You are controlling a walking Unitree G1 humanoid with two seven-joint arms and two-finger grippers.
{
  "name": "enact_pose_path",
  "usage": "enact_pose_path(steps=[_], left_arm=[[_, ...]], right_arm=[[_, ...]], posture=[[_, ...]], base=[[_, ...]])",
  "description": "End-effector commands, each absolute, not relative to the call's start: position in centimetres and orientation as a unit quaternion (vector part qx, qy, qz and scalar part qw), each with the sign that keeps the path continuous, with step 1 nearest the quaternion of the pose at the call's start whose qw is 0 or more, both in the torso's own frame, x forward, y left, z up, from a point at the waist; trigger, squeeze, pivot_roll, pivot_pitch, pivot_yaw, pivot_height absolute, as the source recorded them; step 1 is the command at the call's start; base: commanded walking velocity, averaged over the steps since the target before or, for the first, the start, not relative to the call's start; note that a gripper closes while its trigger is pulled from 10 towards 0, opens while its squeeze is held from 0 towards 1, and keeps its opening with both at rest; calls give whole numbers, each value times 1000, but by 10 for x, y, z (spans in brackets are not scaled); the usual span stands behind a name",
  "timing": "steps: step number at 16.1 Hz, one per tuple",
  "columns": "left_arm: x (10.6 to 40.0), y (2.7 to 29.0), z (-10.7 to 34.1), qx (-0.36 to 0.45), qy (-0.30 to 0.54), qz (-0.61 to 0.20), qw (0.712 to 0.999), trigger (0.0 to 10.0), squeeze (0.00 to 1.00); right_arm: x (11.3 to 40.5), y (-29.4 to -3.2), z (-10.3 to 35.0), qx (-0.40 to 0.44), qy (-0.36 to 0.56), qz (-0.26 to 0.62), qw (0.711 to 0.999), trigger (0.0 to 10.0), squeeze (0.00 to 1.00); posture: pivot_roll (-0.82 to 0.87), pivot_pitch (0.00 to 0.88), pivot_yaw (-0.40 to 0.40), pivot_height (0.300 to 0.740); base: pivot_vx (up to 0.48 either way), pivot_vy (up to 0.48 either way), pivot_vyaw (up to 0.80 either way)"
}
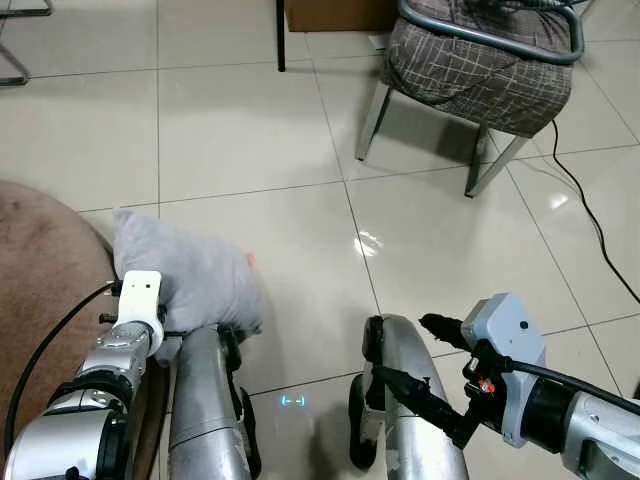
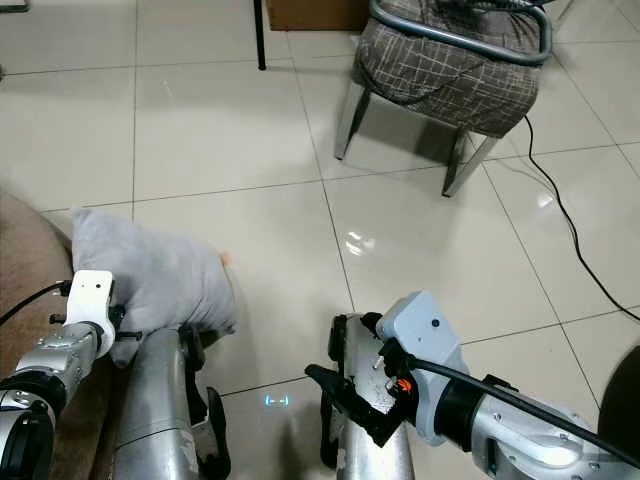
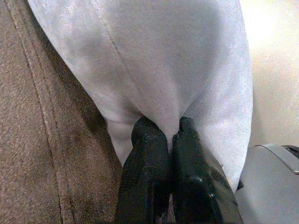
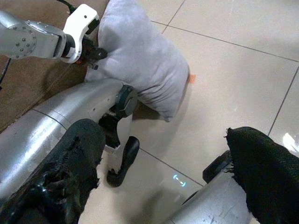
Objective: Move the pillow to the sofa from floor
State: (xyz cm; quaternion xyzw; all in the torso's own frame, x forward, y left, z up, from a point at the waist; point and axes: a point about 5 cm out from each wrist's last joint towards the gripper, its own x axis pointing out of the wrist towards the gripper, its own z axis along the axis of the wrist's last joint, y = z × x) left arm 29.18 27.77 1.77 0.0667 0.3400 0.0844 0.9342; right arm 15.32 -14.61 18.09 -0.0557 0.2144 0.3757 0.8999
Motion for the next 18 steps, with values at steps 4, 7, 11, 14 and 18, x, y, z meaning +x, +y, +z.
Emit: enact_pose_path(steps=[4,7,11,14,18], left_arm=[[291,262,10,7,339,51,939,0,0],[306,248,23,-28,281,12,959,0,0],[329,228,50,-80,198,-38,976,0,0],[342,213,65,-107,160,-61,979,0,0],[355,199,89,-149,97,-92,980,0,0]], right_arm=[[151,-144,177,-48,227,363,902,10000,0],[163,-155,160,-53,228,277,932,10000,0],[189,-173,141,-56,207,207,955,10000,0],[203,-177,127,-57,195,172,964,10000,0],[209,-175,117,-49,169,141,974,10000,0]], posture=[[-172,242,-48,550],[-148,206,-23,550],[-118,147,15,550],[-88,96,34,550],[-72,16,83,550]], base=[[0,0,0],[0,0,0],[0,0,0],[0,0,0],[0,0,0]])
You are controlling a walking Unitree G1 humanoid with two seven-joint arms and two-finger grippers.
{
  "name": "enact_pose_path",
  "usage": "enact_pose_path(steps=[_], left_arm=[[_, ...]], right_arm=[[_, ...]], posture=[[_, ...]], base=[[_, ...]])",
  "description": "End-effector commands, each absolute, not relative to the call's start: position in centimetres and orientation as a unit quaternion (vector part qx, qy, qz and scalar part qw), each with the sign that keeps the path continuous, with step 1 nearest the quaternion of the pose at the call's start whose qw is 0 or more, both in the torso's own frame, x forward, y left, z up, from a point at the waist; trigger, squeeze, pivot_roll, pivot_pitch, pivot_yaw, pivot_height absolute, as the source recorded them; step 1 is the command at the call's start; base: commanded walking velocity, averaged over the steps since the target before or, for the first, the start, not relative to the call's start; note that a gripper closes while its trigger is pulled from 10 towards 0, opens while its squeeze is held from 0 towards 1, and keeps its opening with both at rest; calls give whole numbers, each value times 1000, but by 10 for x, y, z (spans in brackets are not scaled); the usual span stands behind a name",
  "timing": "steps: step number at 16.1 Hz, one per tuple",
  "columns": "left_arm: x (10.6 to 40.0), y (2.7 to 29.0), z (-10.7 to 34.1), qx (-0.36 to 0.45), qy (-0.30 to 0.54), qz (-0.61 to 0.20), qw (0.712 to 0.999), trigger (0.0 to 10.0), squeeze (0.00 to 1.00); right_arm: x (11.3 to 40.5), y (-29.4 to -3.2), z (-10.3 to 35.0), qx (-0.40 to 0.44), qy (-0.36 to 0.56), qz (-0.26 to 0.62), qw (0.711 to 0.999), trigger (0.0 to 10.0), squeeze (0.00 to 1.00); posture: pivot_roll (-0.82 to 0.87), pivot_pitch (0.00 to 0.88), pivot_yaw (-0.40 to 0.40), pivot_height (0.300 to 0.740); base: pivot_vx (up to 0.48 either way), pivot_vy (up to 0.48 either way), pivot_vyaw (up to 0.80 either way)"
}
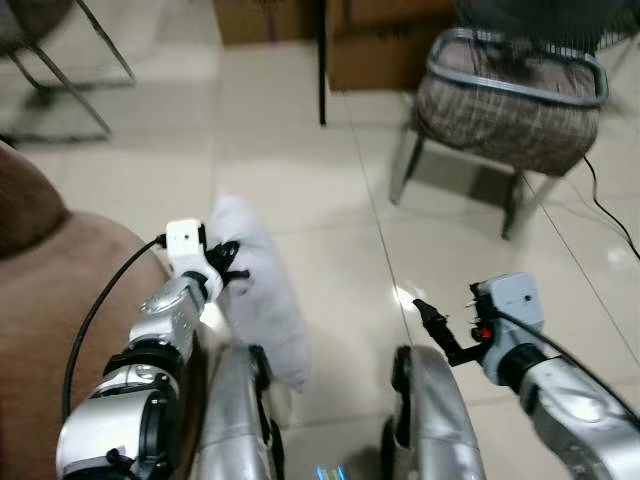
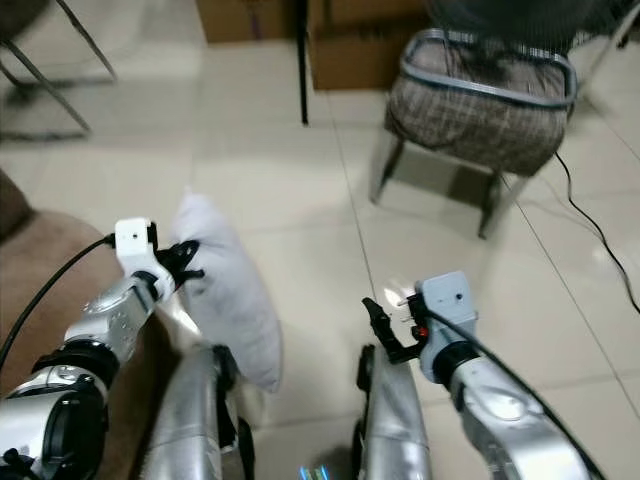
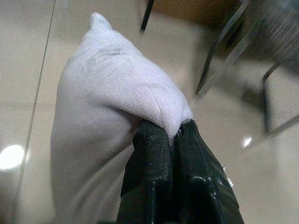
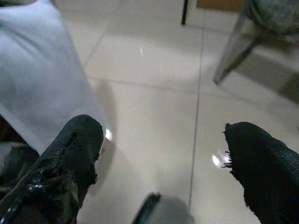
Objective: Move the pillow to the sofa from floor
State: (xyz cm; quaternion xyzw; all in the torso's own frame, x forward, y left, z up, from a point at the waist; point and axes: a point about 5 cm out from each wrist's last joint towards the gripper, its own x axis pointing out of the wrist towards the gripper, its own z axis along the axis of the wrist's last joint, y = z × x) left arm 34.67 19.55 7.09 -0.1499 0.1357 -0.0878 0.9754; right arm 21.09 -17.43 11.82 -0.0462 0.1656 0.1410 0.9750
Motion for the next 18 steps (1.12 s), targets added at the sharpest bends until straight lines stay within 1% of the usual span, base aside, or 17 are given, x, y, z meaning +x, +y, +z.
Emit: enact_pose_path(steps=[1,2,3,5,6,7,8,9,10,11,13,14,15,17,18], left_arm=[[357,192,96,-163,76,-113,977,0,0],[357,187,101,-171,60,-126,975,0,0],[356,186,105,-176,48,-129,975,0,0],[345,184,126,-177,-2,-125,976,0,0],[339,184,132,-165,-14,-122,979,0,0],[329,178,141,-128,-28,-123,984,39,0],[322,173,146,-96,-40,-118,988,5490,0],[315,165,150,-87,-53,-112,988,10000,0],[310,159,151,-88,-52,-115,988,10000,0],[297,148,150,-80,-48,-128,987,10000,0],[291,141,145,-53,-42,-124,990,10000,0],[290,142,143,-37,-36,-120,991,10000,0],[288,144,140,-5,-28,-111,993,10000,0],[285,152,137,0,-23,-86,996,10000,0],[282,156,134,16,-22,-69,997,10000,0]], right_arm=[[213,-174,114,-50,157,128,978,10000,0],[220,-172,113,-47,138,113,983,10000,0],[224,-173,115,-46,127,100,986,10000,0],[238,-173,123,-51,103,64,991,10000,0],[242,-173,122,-50,103,53,992,10000,0],[245,-175,125,-42,93,33,994,10000,0],[248,-176,125,-37,89,19,995,10000,0],[251,-177,128,-31,78,15,996,10000,0],[252,-176,131,-27,69,14,997,10000,0],[252,-176,139,-27,43,11,999,10000,0],[252,-179,141,-43,28,19,999,10000,0],[251,-179,141,-41,27,23,999,10000,0],[254,-178,143,-44,23,26,998,10000,0],[260,-178,147,-54,11,26,998,10000,0],[262,-178,142,-62,14,29,998,10000,0]], posture=[[-74,0,101,550],[-84,0,121,550],[-85,0,123,550],[-76,0,122,550],[-76,0,126,550],[-73,0,126,555],[-71,0,128,565],[-69,0,129,575],[-65,0,124,580],[-58,0,120,595],[-54,0,99,615],[-56,0,90,620],[-76,0,88,635],[-78,0,65,655],[-68,0,46,665]], base=[[0,0,0],[0,0,0],[0,0,0],[0,0,0],[0,0,0],[0,0,0],[0,0,0],[0,0,0],[0,0,0],[0,0,0],[0,0,0],[0,0,0],[0,0,0],[0,0,0],[0,0,0]])
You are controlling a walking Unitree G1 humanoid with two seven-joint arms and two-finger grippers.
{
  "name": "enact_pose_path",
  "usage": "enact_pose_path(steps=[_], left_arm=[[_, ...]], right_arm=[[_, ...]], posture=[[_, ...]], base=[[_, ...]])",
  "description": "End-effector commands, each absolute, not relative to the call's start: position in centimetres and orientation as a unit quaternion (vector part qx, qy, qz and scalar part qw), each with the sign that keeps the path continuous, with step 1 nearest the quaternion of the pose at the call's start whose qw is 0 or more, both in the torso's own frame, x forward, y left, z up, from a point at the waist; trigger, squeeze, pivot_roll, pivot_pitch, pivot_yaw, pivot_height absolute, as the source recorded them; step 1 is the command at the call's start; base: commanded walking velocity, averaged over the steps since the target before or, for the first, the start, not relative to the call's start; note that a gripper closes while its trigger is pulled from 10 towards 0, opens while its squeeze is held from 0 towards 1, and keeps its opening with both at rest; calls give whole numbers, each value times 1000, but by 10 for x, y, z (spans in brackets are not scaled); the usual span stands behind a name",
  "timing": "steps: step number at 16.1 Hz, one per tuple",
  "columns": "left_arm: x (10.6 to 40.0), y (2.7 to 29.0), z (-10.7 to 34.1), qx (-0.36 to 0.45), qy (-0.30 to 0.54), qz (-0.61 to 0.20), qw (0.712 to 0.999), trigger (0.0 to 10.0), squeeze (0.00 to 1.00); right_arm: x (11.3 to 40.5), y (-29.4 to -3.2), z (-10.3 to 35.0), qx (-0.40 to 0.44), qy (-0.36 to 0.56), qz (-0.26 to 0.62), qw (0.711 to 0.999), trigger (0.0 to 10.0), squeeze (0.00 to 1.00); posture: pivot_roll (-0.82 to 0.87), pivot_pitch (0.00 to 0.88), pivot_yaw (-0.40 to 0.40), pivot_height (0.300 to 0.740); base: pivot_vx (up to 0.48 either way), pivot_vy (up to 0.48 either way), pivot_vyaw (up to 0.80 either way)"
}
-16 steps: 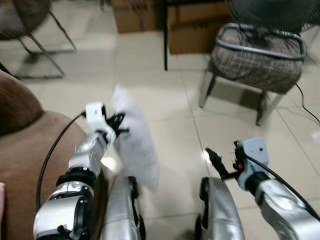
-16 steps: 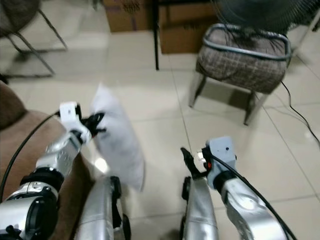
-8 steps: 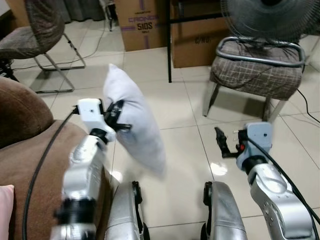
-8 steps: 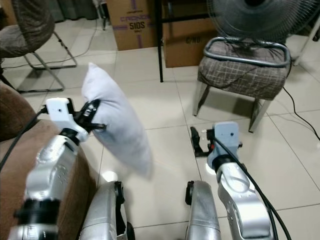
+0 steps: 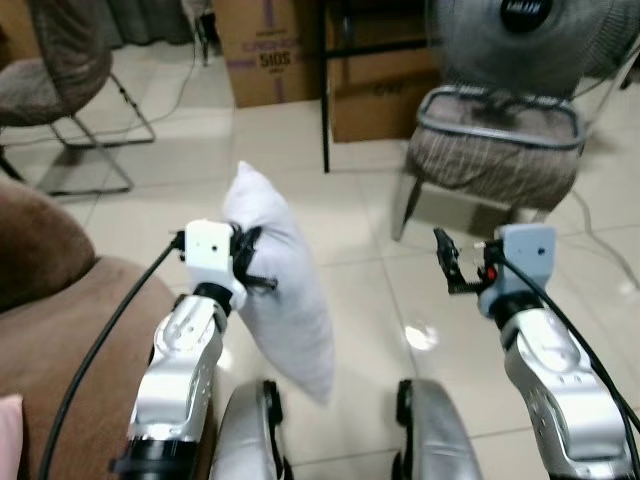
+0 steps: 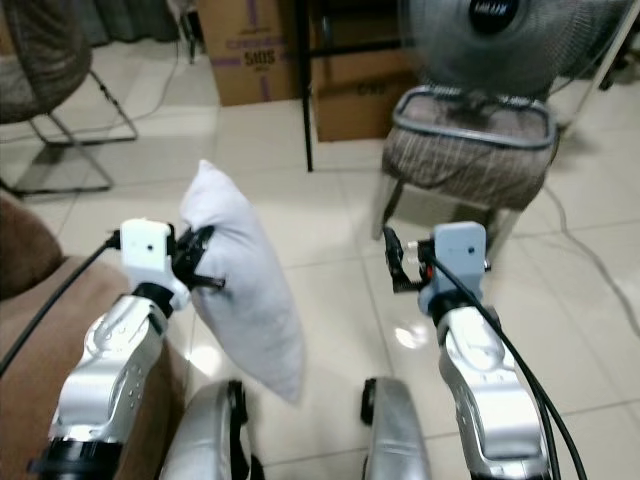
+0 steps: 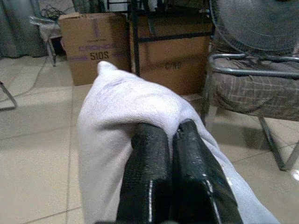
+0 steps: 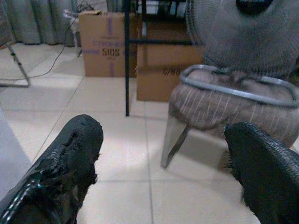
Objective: Move the pillow to the sofa from floor
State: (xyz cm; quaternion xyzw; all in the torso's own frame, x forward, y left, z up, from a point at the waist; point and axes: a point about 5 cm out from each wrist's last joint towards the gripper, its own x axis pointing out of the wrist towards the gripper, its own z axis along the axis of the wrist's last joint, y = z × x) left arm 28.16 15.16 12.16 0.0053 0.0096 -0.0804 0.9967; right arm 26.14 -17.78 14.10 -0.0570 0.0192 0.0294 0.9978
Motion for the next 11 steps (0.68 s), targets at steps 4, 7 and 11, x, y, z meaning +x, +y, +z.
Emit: enact_pose_path(steps=[4,7,11], left_arm=[[275,155,126,39,-13,-50,998,10000,0],[279,156,124,58,-15,-34,998,10000,0],[280,161,128,65,-17,-28,997,10000,0]], right_arm=[[270,-173,130,-130,15,72,989,10000,0],[282,-169,131,-145,-14,71,987,10000,0],[282,-168,123,-73,-11,54,996,10000,0]], posture=[[-45,0,0,710],[-27,0,-35,719],[0,0,-14,740]], base=[[0,0,0],[0,0,-381],[0,0,0]])
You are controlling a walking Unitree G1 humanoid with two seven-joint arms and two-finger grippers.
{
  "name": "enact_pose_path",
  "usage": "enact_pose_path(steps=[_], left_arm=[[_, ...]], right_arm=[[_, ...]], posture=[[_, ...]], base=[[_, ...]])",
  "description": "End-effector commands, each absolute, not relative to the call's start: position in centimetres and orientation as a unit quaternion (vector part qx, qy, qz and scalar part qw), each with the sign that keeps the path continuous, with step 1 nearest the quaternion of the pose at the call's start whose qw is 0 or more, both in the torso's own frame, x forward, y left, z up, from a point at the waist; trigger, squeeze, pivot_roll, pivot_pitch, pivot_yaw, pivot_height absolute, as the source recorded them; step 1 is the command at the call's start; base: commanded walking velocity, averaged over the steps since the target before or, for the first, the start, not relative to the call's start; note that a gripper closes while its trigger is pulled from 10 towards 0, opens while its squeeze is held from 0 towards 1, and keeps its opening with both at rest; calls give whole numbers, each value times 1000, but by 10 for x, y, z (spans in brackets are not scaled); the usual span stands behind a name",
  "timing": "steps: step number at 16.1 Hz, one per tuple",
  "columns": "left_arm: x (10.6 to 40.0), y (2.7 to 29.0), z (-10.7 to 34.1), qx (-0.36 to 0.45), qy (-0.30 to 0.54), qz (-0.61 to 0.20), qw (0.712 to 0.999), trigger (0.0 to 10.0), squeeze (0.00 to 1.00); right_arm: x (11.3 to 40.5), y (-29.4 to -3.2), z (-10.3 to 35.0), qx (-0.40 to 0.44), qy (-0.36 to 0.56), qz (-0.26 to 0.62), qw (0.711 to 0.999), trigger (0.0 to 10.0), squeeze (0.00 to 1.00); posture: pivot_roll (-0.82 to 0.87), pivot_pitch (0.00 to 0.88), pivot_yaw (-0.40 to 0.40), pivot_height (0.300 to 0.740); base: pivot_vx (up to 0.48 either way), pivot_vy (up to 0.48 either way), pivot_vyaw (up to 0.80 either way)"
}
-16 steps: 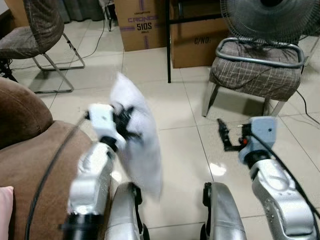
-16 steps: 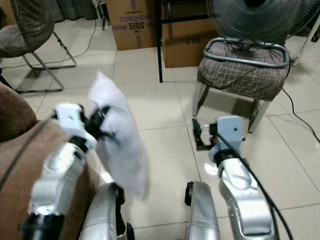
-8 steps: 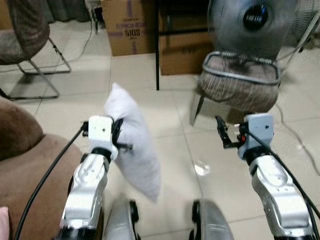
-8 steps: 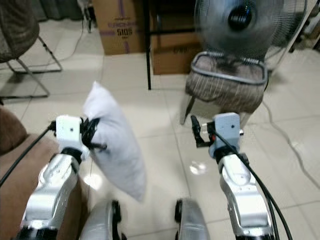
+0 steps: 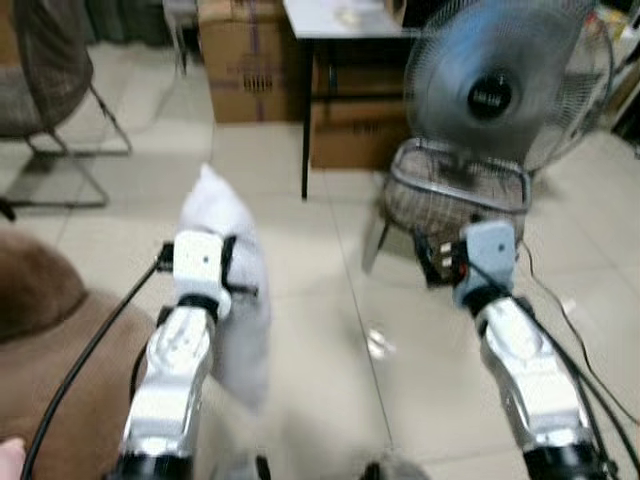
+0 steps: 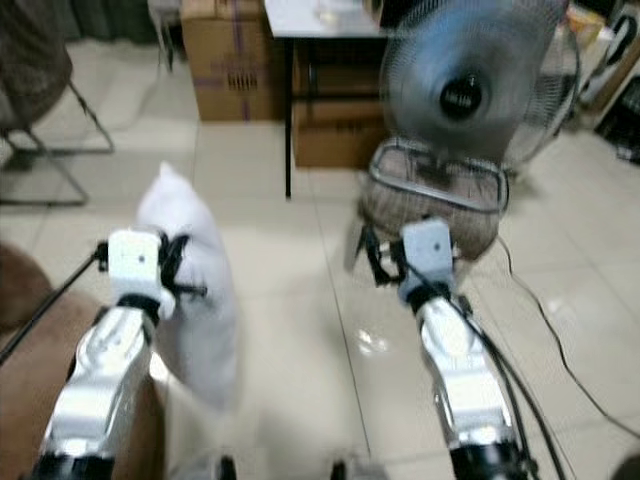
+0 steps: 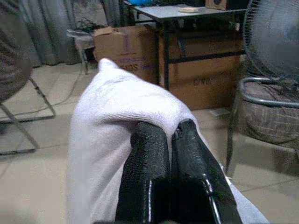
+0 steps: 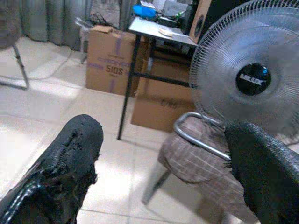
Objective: Move the pillow to the sofa from floor
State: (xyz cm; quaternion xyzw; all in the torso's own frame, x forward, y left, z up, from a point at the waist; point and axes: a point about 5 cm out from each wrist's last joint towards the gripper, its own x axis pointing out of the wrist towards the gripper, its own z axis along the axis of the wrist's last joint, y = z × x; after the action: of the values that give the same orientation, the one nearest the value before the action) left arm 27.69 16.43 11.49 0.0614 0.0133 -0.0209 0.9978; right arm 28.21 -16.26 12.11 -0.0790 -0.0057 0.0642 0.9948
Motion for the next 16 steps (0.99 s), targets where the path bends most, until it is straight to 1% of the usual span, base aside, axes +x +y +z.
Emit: enact_pose_path(steps=[1,4,5,8,9,10,11,12,13,14,16], left_arm=[[280,162,128,65,-16,-29,997,10000,0],[284,162,129,58,-13,-33,998,10000,0],[283,162,127,54,-10,-33,998,10000,0],[285,162,125,47,-6,-19,999,10000,0],[283,159,125,46,-6,-23,999,10000,0],[282,158,127,43,-8,-25,999,10000,0],[282,159,128,39,-8,-24,999,10000,0],[281,160,126,37,-7,-22,999,10000,0],[281,160,125,37,-6,-22,999,10000,0],[280,160,124,37,-3,-20,999,10000,0],[279,161,124,35,-2,-16,999,10000,0]], right_arm=[[282,-167,123,-68,-14,53,996,10000,0],[284,-163,126,-45,-32,39,998,10000,0],[284,-158,126,-46,-35,54,997,10000,0],[287,-154,127,-37,-32,56,997,10000,0],[290,-157,124,-24,-6,17,1000,10000,0],[293,-160,121,-33,20,-5,999,10000,0],[294,-158,129,-2,-14,13,1000,10000,0],[291,-152,133,64,-27,54,996,10000,0],[290,-149,133,98,-25,74,992,10000,0],[291,-154,133,47,-34,51,997,10000,0],[293,-158,134,50,-37,14,998,10000,0]], posture=[[-1,0,-8,740],[6,0,15,740],[1,0,15,740],[-4,0,3,740],[-3,0,0,740],[-9,0,-1,740],[-17,0,2,740],[-18,0,2,740],[-18,0,2,740],[-16,0,-2,740],[-14,0,-2,740]], base=[[0,0,0],[0,0,0],[0,0,0],[0,0,0],[0,0,0],[0,0,0],[0,0,0],[0,0,0],[0,0,0],[0,0,0],[0,0,0]])
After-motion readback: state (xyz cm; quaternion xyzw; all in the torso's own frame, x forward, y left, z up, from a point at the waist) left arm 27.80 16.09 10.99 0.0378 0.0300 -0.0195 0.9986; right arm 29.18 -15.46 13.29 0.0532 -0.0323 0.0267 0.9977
